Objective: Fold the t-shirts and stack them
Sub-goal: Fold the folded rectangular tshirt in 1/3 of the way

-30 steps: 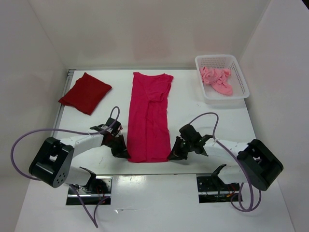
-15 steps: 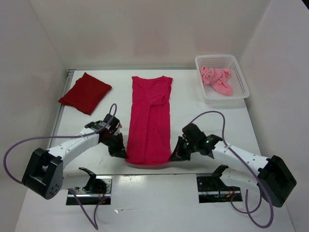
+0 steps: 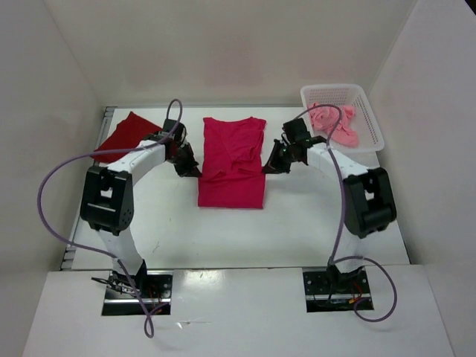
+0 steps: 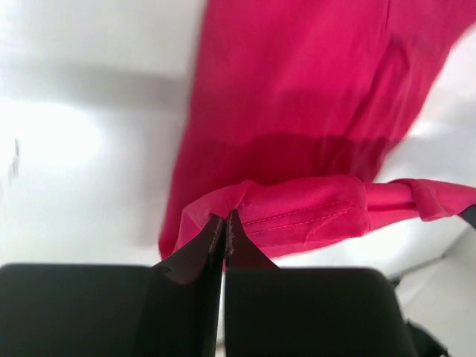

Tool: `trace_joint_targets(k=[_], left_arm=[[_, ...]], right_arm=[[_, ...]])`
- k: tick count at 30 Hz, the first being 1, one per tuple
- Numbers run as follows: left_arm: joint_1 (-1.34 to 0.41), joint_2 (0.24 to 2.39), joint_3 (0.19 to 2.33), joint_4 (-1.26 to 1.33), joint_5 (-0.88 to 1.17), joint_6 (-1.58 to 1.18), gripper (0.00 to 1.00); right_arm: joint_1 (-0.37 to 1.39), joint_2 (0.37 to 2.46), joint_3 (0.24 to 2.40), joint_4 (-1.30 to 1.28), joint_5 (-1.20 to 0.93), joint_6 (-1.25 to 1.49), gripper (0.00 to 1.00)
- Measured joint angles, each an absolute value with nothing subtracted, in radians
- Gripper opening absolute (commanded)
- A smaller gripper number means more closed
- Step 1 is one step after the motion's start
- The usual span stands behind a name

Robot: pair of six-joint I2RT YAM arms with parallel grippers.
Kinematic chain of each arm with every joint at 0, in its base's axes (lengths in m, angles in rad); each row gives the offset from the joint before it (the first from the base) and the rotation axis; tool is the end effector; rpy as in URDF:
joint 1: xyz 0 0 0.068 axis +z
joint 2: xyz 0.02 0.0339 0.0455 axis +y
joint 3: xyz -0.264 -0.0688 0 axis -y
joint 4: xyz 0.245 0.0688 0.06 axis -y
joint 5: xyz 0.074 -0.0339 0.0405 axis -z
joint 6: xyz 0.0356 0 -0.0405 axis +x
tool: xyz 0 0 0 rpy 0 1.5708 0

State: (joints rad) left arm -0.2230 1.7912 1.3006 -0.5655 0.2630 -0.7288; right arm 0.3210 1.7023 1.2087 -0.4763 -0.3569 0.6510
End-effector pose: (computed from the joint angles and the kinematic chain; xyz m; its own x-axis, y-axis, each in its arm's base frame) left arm 0.3641 -0.0921 0.2143 -0.8586 -0.4647 -0.2165 -0.3129 0.8096 -0.4967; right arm 0.3372 0.1252 0.2234 -0.9154 0.2940 -0.2751 0.0900 0.8154 0.5718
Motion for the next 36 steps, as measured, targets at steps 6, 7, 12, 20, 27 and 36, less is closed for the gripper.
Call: trace_joint_targets(k=[6,7,12,20,27,36], left_arm=[[-0.215,1.954,1.458,-0.529,0.21,-0.73,0.01],[-0.215,1.975,1.479,-0.52,0.204,-0.73,0.02],[-0.197,2.051,1.539,-0.484,0.197,-0.735,0.22],[-0.176,1.946,1.447,-0.404,0.199,-0.737,0.35],[-0.297,1.682,1.211,-0.264,0.223,-0.792,0.31],[-0.355,1.817,1.038,-0.207,0.259,-0.825,0.3]], right_arm=[[0.29,1.968,1.464,-0.493,-0.335,0.57,0.0],[0.289,1.999,1.498,-0.496,-0.329,0.562,0.0],[0.282,2.076,1.565,-0.497,-0.309,0.543,0.17],[0.27,2.049,1.565,-0.5,-0.285,0.524,0.42],[0.309,1.784,1.328,-0.455,-0.307,0.553,0.0],[0.515,1.852,1.164,-0.363,-0.332,0.603,0.0]])
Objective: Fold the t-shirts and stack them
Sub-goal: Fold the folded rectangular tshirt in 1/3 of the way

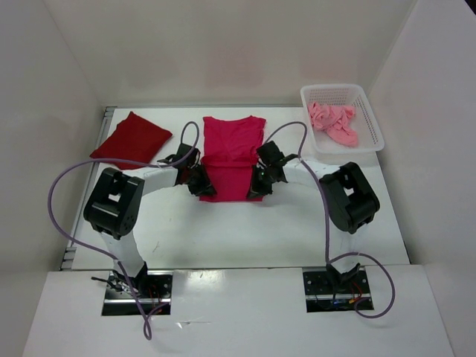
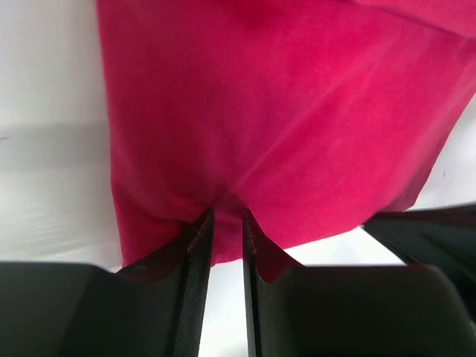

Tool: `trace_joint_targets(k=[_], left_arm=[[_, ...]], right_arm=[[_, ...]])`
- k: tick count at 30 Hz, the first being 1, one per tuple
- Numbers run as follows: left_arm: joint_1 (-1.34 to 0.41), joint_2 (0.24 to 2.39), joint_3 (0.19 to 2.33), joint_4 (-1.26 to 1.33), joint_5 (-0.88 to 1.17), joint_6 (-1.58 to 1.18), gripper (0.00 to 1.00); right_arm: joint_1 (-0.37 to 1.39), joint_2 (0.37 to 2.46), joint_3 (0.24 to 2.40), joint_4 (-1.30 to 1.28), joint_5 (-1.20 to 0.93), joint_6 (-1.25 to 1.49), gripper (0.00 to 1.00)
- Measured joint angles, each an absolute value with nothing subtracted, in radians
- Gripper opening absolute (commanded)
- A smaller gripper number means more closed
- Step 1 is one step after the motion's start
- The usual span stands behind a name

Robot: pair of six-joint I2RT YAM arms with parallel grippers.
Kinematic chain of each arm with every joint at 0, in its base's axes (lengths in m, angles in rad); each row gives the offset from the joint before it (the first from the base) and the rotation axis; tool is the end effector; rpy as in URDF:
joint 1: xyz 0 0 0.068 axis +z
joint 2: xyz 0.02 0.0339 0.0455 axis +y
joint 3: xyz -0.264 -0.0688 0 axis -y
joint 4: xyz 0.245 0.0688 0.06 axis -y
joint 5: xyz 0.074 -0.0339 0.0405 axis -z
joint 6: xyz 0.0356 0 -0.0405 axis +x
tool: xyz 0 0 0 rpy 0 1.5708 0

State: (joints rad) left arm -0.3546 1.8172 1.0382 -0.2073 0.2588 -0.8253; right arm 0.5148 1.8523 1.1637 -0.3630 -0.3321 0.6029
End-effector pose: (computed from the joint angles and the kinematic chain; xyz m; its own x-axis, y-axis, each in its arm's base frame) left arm 0.3351 -0.1338 0.1497 -0.8745 -0.4336 -0.2175 -0.2571 0.7945 -0.5502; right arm 0.3199 0.1943 0.1643 -0.9662 0.0693 -0.2482 -0.0709 0.8546 0.5145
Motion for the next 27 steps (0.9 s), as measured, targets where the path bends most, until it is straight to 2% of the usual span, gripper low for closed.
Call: trace_joint_targets(k=[8,15,21,27], left_arm=[[-0.35,1.673,0.838,-0.118,0.27,-0.845,0.28],[-0.35,1.425,0.693,-0.277,0.249,-0.843,0.33],[-0.35,1.328,0.749,-0.303,0.252,-0.847,0.33],[-0.368,1.385,0.754,-0.262,0.276,-0.878,0.33]], right_arm=[[0.513,1.792,0.964,-0.279,-0.341,0.666,0.0],[0.58,1.665,0.877,-0.33,-0.337,0.705,0.01],[0.586,1.653,1.093,-0.385,-0.331,0.698,0.02],[0.593,1.823,1.311,-0.344,-0.331,0.681,0.01]])
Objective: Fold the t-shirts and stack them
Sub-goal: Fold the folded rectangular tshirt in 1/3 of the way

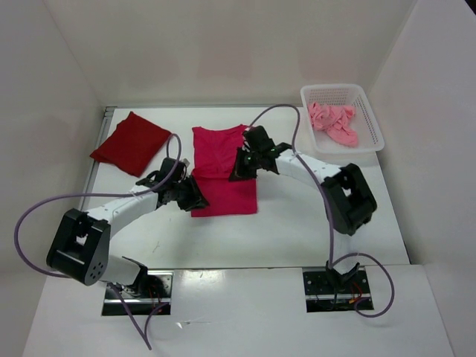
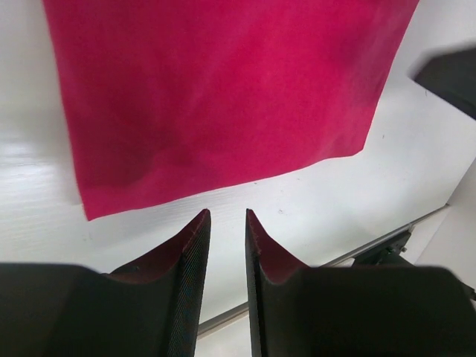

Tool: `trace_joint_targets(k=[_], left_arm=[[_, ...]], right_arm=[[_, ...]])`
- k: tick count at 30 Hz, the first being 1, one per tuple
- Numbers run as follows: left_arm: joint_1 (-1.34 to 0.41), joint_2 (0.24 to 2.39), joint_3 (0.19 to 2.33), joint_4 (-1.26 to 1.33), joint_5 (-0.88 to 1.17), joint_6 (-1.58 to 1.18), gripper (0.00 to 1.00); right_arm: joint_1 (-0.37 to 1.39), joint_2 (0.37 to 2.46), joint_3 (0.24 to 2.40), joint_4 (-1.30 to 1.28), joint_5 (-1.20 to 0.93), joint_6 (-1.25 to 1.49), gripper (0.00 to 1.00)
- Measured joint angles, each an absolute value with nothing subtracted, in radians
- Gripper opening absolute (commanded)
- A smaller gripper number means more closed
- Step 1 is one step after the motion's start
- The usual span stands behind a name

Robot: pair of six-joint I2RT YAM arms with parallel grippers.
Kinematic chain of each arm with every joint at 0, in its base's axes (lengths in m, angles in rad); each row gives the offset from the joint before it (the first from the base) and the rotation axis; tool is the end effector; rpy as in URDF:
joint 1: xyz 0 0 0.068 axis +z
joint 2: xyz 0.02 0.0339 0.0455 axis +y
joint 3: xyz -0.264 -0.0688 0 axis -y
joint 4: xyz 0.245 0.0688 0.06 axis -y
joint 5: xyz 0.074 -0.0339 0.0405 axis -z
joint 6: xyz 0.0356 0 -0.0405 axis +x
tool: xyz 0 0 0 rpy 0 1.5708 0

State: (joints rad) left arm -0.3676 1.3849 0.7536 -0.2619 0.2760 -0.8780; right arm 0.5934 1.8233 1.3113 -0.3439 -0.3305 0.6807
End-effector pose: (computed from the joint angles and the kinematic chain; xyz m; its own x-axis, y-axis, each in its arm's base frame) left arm 0.2506 -0.1069 0.1925 -0.8531 -0.4648 -0.2370 -0.2368 0.7497 -0.6180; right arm 0.3248 0.2330 0.2201 -0.9304 0.0905 -0.3552 -0.1541 0.7827 0.6030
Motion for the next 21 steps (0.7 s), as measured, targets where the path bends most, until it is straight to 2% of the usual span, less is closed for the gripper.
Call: trace_joint_targets(k=[8,21], left_arm=[[-0.389,1.456,0.747,-0.215,0.282,-0.896,0.34],[-0.389,1.424,0.697,-0.263,0.214,-0.893,0.36]], right_arm=[[0.632,2.095,1.493,-0.366,-0.294,0.645,0.01],[0.616,2.19,1.729,-0.382,-0.025,0.609,0.0]])
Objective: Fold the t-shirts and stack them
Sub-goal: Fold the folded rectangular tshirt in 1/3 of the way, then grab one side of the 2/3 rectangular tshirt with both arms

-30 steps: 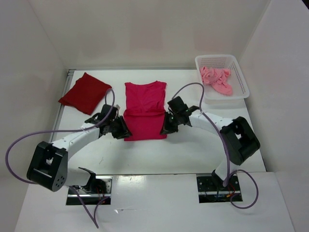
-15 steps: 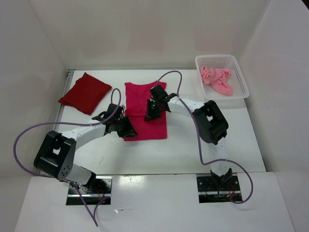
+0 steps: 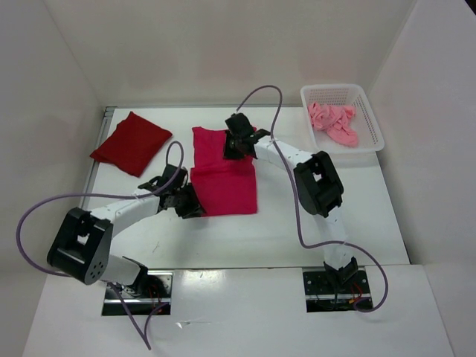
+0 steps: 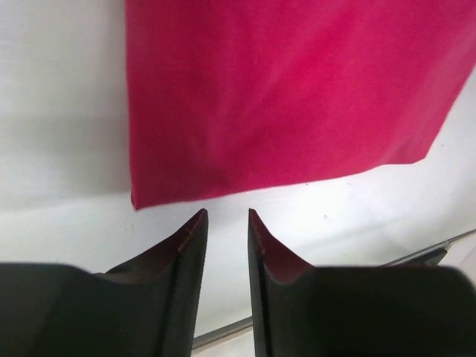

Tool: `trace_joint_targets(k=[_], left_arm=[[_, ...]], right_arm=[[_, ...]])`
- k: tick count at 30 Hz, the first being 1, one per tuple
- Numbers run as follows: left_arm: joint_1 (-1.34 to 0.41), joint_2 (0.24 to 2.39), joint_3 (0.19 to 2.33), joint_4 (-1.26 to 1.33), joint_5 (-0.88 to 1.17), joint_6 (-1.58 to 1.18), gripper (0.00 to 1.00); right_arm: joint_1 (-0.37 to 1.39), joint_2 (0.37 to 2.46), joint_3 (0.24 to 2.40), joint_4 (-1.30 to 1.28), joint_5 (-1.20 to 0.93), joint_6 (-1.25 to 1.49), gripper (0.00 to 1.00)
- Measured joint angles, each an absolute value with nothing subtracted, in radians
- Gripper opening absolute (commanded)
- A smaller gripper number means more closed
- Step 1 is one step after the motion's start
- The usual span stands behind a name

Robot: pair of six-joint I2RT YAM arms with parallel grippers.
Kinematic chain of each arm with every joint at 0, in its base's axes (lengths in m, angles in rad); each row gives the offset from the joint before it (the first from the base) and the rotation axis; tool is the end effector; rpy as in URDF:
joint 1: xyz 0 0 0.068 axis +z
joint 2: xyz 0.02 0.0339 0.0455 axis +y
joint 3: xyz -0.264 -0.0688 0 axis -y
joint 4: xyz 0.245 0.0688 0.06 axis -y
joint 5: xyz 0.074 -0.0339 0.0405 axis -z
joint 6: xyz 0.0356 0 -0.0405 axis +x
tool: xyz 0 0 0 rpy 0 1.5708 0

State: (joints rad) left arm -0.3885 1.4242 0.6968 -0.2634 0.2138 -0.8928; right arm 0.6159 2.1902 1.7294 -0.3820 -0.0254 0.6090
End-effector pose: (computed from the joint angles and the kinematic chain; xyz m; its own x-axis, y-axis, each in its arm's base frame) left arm 0.2414 -0.1070 0.1656 -0.8577 -0.4713 -0.2055 -0.3032 0.7864 -0.5381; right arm 0.4013 0.2851 0.1914 -0.8380 0.1075 -0.5349 -0.1364 0.9080 0.3962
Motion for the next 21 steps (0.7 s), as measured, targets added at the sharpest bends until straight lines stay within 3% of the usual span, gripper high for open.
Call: trace_joint_targets(k=[5,11,12,16,21], left_arm=[[-0.353,1.315,0.7,-0.315,0.183,-0.888,0.36],[-0.27,1.253,0.636,-0.315,0.179,-0.892,0.42],[-0.262,1.254,0.62,-0.316,0.181,-0.893,0.44],[-0.24,1.277,0.589,-0.32,0.194,-0.893,0.51],[-0.235,1.375,0.592,-0.275,0.247,-0.894,0.49]], right_arm=[[0.591,2.151,1.769,-0.365,0.004,0.607,0.01],[0.585,1.781,1.262,-0.287,-0.107,0.676,0.07],[0.585,1.716,1.178,-0.285,-0.129,0.693,0.1],[0.585,1.554,0.924,-0.271,-0.184,0.754,0.45],[0.57,1.513,0.776,-0.262,-0.221,0.791,0.5]])
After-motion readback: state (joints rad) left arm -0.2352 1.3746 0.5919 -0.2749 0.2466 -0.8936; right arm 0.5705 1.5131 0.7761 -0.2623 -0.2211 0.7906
